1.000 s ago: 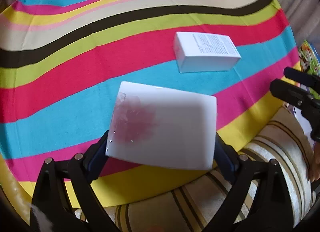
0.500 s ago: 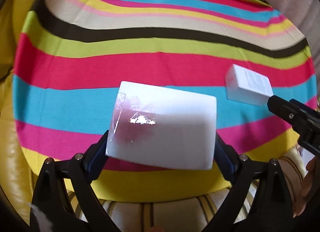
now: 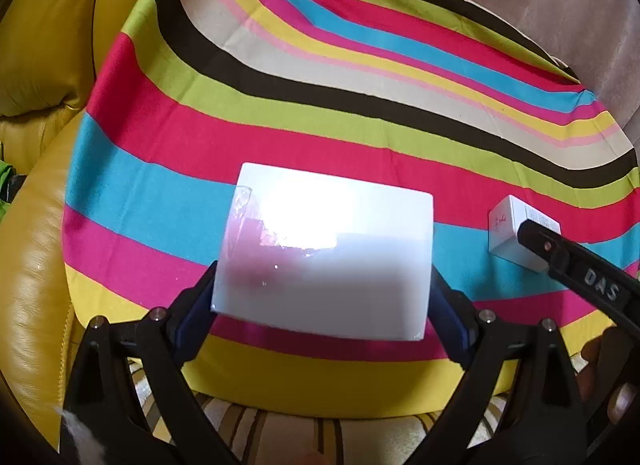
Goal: Organize rigid objects
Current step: 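Grasp small white text-printed box with right gripper while left holds pink-printed box, then carry the pink-printed box and small white box over the storage box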
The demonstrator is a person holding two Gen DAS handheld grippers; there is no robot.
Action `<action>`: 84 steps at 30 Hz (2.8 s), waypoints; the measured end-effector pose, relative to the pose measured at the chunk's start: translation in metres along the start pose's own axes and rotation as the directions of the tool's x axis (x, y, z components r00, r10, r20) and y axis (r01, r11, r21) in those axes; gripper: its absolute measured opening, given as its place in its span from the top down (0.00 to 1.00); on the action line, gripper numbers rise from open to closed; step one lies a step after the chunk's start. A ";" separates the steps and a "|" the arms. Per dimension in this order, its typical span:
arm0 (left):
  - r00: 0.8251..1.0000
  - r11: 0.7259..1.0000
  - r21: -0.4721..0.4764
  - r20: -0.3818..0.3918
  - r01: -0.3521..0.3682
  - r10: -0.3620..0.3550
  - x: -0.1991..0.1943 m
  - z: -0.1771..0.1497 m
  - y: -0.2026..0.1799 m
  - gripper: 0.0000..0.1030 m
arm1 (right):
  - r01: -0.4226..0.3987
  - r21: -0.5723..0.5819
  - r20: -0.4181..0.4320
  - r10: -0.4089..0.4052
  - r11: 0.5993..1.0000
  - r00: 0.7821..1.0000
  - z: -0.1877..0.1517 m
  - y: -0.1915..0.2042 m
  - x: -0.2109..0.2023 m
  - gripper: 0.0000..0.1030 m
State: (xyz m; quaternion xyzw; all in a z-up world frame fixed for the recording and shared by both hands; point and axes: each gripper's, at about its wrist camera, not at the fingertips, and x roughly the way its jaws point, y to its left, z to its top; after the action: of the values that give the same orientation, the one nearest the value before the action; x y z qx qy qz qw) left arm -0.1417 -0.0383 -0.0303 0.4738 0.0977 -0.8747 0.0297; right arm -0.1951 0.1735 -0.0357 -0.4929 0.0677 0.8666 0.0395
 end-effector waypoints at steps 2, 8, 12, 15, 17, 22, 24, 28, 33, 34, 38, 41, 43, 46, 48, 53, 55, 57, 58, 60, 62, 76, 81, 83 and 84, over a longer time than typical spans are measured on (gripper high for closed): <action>1.000 1.000 0.004 0.006 -0.002 0.002 0.001 0.003 -0.003 0.08 | 0.016 0.006 0.006 -0.016 1.000 1.000 0.003 0.000 0.004 0.18; 1.000 1.000 0.026 0.000 -0.001 0.001 0.012 0.008 -0.013 0.08 | 0.040 0.009 0.001 -0.040 0.999 0.999 0.007 0.003 0.018 0.12; 1.000 1.000 0.023 -0.007 0.003 -0.003 0.015 0.008 -0.012 0.08 | 0.058 -0.012 0.019 -0.057 0.998 0.998 0.011 0.006 0.021 0.11; 1.000 1.000 0.024 -0.012 0.010 -0.009 0.019 0.009 -0.011 0.08 | 0.034 -0.030 0.022 -0.033 0.999 0.999 0.012 0.010 0.020 0.11; 1.000 1.000 0.021 -0.016 0.012 -0.012 0.020 0.008 -0.011 0.08 | 0.003 -0.044 0.030 -0.001 0.999 1.000 0.011 0.013 0.017 0.11; 1.000 1.000 0.021 -0.017 0.016 -0.015 0.019 0.008 -0.010 0.08 | -0.012 0.003 0.009 0.012 1.000 1.000 0.012 0.008 0.020 0.11; 1.000 1.000 0.022 -0.019 0.018 -0.017 0.020 0.009 -0.010 0.08 | -0.019 0.034 -0.002 0.019 0.999 1.000 0.012 0.004 0.020 0.11; 1.000 1.000 0.022 -0.019 0.020 -0.020 0.020 0.008 -0.011 0.08 | -0.019 0.039 -0.012 0.019 0.999 1.000 0.015 0.008 0.023 0.11; 0.999 0.999 0.028 -0.021 0.025 -0.024 0.021 0.008 -0.012 0.08 | 0.014 0.034 -0.037 -0.012 0.999 0.999 0.017 0.009 0.035 0.11; 0.999 0.999 0.031 -0.019 0.027 -0.026 0.020 0.007 -0.013 0.08 | 0.014 0.029 -0.046 -0.013 0.999 0.999 0.016 0.009 0.038 0.11; 0.999 0.998 0.054 -0.007 0.039 -0.039 0.019 0.008 -0.017 0.08 | 0.023 -0.010 -0.041 -0.023 1.000 0.999 0.013 0.010 0.033 0.12; 0.999 0.996 0.075 0.003 0.049 -0.050 0.016 0.007 -0.021 0.08 | 0.033 -0.033 -0.009 -0.034 0.999 0.999 0.010 0.008 0.021 0.13; 0.998 0.995 0.085 0.014 0.054 -0.055 0.013 0.006 -0.023 0.08 | 0.031 -0.035 -0.003 -0.031 0.999 1.000 0.008 0.003 0.015 0.13; 0.998 0.994 0.099 0.022 0.056 -0.058 0.011 0.007 -0.027 0.08 | 0.036 -0.032 0.005 -0.036 0.999 0.999 0.003 -0.008 0.007 0.13; 0.998 0.992 0.112 0.021 0.061 -0.063 0.009 0.006 -0.031 0.08 | 0.038 -0.020 0.011 -0.038 0.999 0.999 0.001 -0.015 0.001 0.13; 0.996 0.985 0.149 0.020 0.087 -0.091 0.002 0.006 -0.045 0.08 | 0.052 0.002 0.041 -0.052 0.999 0.998 -0.004 -0.028 -0.016 0.13; 0.994 0.982 0.163 0.017 0.100 -0.104 -0.003 0.005 -0.051 0.08 | 0.055 0.012 0.051 -0.055 0.998 0.997 -0.007 -0.036 -0.025 0.13; 0.993 0.978 0.176 0.012 0.114 -0.118 -0.007 0.004 -0.058 0.08 | 0.056 0.024 0.059 -0.057 0.998 0.997 -0.011 -0.044 -0.033 0.13; 0.992 0.975 0.185 0.009 0.122 -0.125 -0.009 0.003 -0.063 0.08 | 0.058 0.029 0.062 -0.060 0.998 0.996 -0.013 -0.047 -0.036 0.13; 0.991 0.970 0.205 0.006 0.133 -0.137 -0.013 0.001 -0.071 0.08 | 0.060 0.045 0.067 -0.063 0.997 0.996 -0.017 -0.057 -0.045 0.13; 0.989 0.965 0.220 0.004 0.141 -0.146 -0.019 -0.002 -0.080 0.08 | 0.065 0.058 0.075 -0.069 0.996 0.995 -0.021 -0.064 -0.053 0.13; 0.976 0.924 0.319 -0.017 0.212 -0.219 -0.052 -0.029 -0.139 0.08 | 0.103 0.127 0.125 -0.118 0.987 0.985 -0.052 -0.116 -0.112 0.13; 0.965 0.897 0.361 -0.040 0.255 -0.258 -0.062 -0.038 -0.165 0.08 | 0.126 0.162 0.133 -0.148 0.979 0.980 -0.064 -0.139 -0.132 0.13; 0.964 0.888 0.378 -0.044 0.260 -0.263 -0.064 -0.041 -0.173 0.08 | 0.133 0.177 0.132 -0.157 0.975 0.979 -0.069 -0.149 -0.138 0.13; 0.962 0.883 0.386 -0.050 0.268 -0.270 -0.066 -0.043 -0.178 0.08 | 0.138 0.183 0.134 -0.163 0.973 0.977 -0.071 -0.154 -0.141 0.13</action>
State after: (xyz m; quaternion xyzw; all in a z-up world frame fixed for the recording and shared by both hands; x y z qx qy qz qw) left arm -0.0963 0.1420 0.0273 0.4496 -0.0131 -0.8735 -0.1861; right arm -0.0423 0.3139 0.0380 -0.4256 0.1018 0.8861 0.1528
